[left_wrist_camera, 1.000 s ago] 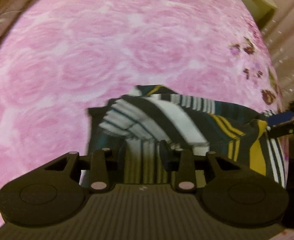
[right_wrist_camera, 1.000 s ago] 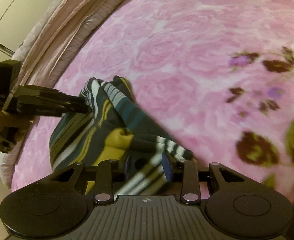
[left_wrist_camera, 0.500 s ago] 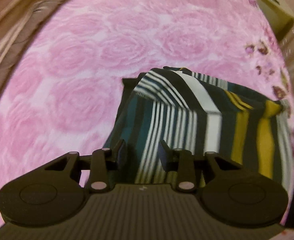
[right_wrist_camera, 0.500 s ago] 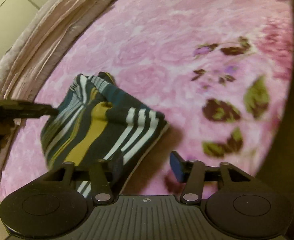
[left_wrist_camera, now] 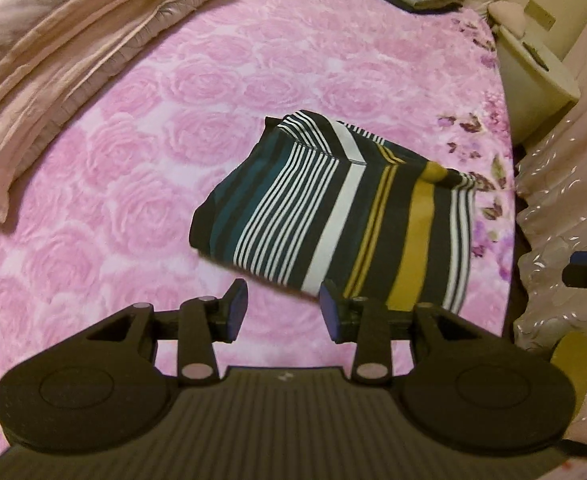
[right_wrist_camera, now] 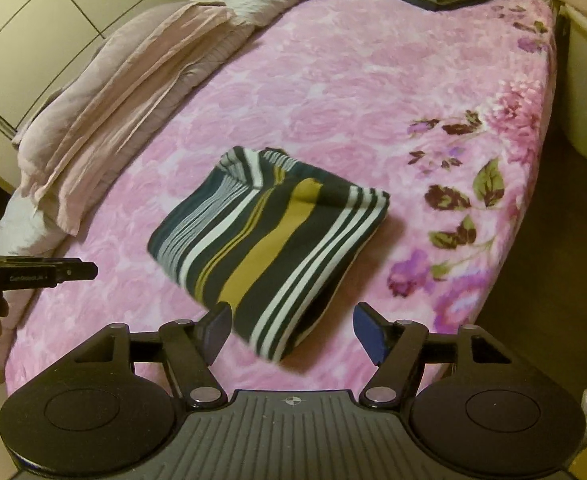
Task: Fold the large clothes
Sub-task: 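Open both grippers and release the folded sweater bundle, then grasp the folded sweater bundle with both grippers and lift it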
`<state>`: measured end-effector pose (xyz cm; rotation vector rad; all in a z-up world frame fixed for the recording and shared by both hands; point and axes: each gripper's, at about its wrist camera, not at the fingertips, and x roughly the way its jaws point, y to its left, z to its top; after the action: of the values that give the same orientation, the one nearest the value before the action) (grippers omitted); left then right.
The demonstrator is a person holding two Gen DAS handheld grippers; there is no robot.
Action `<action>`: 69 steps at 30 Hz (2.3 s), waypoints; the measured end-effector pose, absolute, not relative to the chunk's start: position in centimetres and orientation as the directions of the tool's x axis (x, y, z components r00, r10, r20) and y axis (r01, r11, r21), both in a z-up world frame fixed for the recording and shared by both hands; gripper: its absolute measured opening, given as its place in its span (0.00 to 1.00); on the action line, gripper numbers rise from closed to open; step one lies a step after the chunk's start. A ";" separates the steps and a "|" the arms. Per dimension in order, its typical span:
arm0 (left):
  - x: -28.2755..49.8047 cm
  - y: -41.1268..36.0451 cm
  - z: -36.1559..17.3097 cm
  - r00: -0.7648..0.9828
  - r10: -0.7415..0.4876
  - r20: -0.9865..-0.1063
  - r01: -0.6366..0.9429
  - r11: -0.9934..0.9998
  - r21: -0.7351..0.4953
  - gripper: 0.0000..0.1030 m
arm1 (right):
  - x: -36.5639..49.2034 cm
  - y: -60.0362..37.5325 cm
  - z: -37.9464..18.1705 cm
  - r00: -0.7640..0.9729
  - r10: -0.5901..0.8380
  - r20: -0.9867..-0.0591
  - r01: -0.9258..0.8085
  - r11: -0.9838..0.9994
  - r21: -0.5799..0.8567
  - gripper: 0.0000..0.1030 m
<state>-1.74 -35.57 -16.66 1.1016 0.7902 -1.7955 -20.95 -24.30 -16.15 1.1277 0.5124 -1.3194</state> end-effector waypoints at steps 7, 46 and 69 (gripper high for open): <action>-0.4 -32.4 -15.0 -0.248 -0.366 -0.897 0.904 -0.420 -0.078 0.33 | -18.2 -22.5 -13.7 0.238 -0.478 -0.845 0.943 -0.093 0.319 0.63; -3.9 -31.9 -35.1 -0.308 -0.574 -0.759 0.036 -0.804 0.593 0.87 | -5.3 -24.7 -37.6 -0.059 -0.667 -0.743 0.507 0.621 -0.598 0.63; -8.3 -34.4 -31.2 -0.286 -0.397 -0.872 -0.090 -0.895 0.437 0.27 | -9.6 -24.4 -33.7 -0.030 -0.670 -0.742 0.514 0.626 -0.586 0.83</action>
<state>-8.33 -34.39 -31.22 1.7425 -0.6109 -2.2924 -9.63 -24.36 -33.70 -0.1510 1.2887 -0.9535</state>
